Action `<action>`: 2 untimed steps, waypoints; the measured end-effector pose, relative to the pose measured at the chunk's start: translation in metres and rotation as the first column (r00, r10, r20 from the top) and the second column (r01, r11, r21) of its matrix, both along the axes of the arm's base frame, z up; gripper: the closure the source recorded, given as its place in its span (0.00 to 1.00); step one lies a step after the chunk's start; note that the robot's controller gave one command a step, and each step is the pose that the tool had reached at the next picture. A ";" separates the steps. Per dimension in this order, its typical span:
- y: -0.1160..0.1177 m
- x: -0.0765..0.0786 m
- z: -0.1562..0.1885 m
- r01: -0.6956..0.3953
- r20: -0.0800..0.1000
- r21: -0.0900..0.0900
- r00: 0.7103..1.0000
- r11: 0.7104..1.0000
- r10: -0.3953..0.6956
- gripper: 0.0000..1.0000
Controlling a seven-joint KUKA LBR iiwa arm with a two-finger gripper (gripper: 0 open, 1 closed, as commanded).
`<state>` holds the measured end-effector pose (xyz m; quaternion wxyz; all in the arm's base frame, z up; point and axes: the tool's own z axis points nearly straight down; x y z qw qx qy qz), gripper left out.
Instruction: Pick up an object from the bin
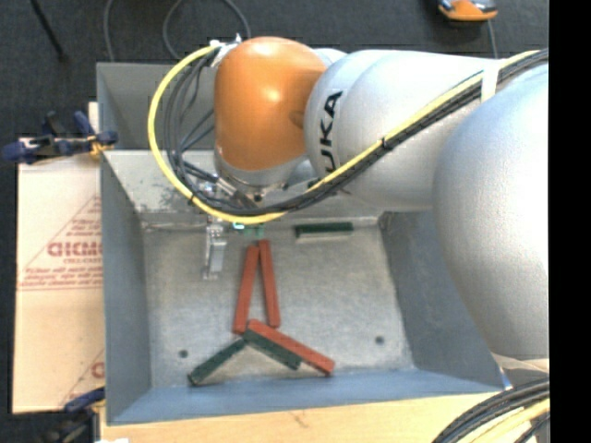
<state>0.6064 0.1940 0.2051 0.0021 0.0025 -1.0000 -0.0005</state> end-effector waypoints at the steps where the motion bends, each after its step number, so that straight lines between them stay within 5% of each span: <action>1: -0.057 -0.059 -0.136 -0.360 0.003 -0.002 0.933 0.933 0.360 0.00; 2: -0.092 -0.018 -0.103 -0.056 0.013 -0.001 0.998 0.998 0.056 0.00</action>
Offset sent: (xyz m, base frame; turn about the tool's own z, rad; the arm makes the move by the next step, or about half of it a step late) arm -0.0586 -0.0548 -0.1351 -0.3706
